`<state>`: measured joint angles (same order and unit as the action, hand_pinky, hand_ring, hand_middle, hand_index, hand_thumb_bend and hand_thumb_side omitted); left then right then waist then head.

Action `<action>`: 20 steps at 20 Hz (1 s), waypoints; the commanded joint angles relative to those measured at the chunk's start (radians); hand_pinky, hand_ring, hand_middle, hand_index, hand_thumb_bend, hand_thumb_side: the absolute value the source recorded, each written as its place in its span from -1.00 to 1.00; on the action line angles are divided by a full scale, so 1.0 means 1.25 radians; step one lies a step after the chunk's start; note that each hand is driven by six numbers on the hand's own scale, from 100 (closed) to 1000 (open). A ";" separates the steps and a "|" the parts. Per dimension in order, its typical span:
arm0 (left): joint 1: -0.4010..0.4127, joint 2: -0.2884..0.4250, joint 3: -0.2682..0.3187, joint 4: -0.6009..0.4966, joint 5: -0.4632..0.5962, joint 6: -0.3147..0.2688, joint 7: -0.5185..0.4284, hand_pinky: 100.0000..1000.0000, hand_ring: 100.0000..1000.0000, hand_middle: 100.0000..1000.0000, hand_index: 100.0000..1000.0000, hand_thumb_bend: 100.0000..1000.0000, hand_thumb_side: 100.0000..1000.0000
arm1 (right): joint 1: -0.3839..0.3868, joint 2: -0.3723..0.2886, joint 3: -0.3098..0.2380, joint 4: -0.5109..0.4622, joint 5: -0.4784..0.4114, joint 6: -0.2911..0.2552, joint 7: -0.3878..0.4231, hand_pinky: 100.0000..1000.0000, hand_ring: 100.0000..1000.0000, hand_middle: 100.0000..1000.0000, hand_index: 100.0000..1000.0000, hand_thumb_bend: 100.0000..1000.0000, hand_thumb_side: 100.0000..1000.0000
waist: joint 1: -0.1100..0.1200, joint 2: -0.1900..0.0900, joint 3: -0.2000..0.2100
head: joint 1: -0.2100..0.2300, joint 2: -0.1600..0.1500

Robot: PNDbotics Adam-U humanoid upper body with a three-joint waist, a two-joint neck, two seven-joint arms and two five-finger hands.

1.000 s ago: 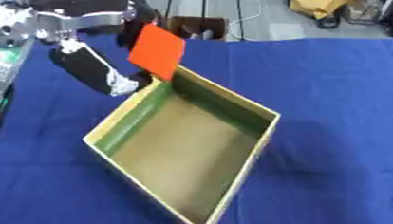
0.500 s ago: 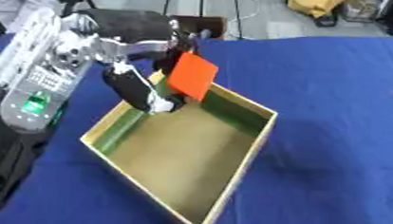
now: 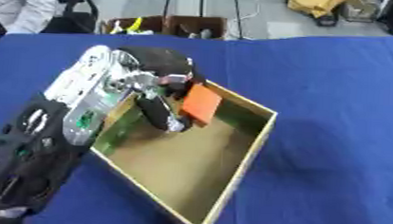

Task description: Pick up objects on the table and place them in the box.

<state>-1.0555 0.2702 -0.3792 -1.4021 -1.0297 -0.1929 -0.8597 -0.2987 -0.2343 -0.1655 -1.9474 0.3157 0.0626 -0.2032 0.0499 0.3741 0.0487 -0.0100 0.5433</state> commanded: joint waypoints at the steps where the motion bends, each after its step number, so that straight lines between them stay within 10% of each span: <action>1: -0.016 -0.004 -0.012 0.019 -0.067 -0.022 -0.001 -0.63 -0.13 -0.22 0.06 -1.00 -0.65 | -0.006 -0.008 0.002 -0.009 -0.005 -0.001 0.002 0.39 0.18 -0.03 0.25 -0.11 1.00 | -0.002 -0.016 -0.001 | 0.004 -0.004; 14: -0.012 -0.044 -0.042 0.093 -0.205 -0.089 -0.036 -0.23 0.15 0.18 0.48 -1.00 -0.34 | -0.007 -0.007 0.003 -0.010 -0.005 -0.002 0.004 0.39 0.18 -0.03 0.25 -0.11 1.00 | -0.003 -0.015 0.000 | 0.009 -0.007; 20: -0.008 -0.047 -0.040 0.105 -0.239 -0.130 -0.038 0.20 0.57 0.72 0.92 -0.28 0.22 | -0.007 -0.007 0.004 -0.010 -0.005 -0.002 0.005 0.39 0.18 -0.03 0.25 -0.11 1.00 | -0.003 -0.014 0.002 | 0.008 -0.006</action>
<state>-1.0545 0.2099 -0.4275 -1.2690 -1.3180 -0.2723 -0.8348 -0.2991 -0.2318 -0.1599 -1.9474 0.3155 0.0623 -0.2002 0.0501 0.3750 0.0505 -0.0013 0.5430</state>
